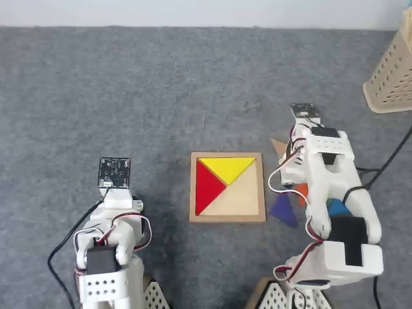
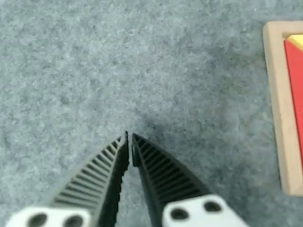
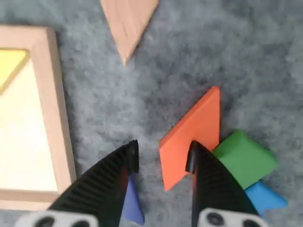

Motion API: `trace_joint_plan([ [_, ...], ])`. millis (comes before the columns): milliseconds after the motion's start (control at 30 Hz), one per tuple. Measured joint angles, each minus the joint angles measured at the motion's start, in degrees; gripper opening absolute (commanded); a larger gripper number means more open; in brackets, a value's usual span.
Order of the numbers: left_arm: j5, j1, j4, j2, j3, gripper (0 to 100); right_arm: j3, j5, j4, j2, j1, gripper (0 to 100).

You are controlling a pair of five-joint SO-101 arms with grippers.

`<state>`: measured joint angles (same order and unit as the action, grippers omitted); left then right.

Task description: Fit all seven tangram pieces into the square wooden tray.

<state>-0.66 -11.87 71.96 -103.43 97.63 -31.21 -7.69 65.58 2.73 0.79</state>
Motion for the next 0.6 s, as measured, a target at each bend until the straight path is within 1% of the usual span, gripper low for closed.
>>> trace_joint_plan([
  [267, 0.00, 0.00, 0.00, 0.00, 0.00, 1, -3.16, -2.55, 0.70, -5.10, 1.32, 18.8],
  [600, 0.00, 0.00, 0.00, 0.00, 0.00, 1, -3.78, -2.90, -0.53, -2.46, 2.37, 18.8],
])
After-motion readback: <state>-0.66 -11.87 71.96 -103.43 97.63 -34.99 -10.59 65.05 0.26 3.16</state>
